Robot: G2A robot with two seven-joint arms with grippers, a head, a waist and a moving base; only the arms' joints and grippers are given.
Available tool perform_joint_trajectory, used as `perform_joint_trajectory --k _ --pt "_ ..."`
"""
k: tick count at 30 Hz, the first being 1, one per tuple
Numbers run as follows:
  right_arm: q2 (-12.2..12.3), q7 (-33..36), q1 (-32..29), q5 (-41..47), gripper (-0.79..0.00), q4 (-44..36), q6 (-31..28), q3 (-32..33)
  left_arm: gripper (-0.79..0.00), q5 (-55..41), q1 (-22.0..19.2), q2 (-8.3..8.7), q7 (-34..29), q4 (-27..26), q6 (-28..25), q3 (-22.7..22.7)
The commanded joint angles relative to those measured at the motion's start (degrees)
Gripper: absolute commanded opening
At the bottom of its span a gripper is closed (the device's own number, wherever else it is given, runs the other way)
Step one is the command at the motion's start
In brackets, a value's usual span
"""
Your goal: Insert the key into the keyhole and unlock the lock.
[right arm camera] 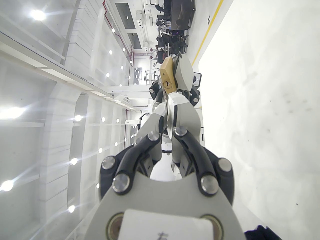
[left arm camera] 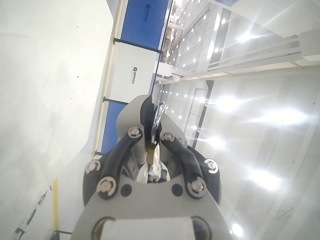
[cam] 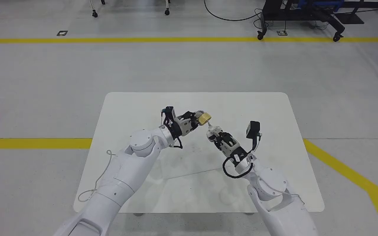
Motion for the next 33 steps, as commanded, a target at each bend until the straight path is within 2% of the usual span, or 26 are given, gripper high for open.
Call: perform_joint_trajectory --k 1,27,31,33 --pt "-0.1 0.2 0.0 0.0 -0.785 0.0 0.3 0.0 -0.785 0.2 0.1 -0.05 0.0 0.0 0.1 -0.2" --pt "-0.3 2.3 0.2 -2.1 -0.785 -2.1 5.2 0.9 -0.785 6.6 0.3 0.05 -2.6 -1.0 -0.3 -1.6" --pt "-0.3 4.4 -0.1 -1.1 -0.785 -3.0 6.5 1.5 -0.785 7.1 0.5 0.43 -3.4 -0.6 -0.5 -2.9" --pt "0.3 8.2 -0.2 -3.5 -0.785 -3.6 8.6 2.4 -0.785 6.8 0.5 0.75 -5.3 -0.3 -0.1 -3.8"
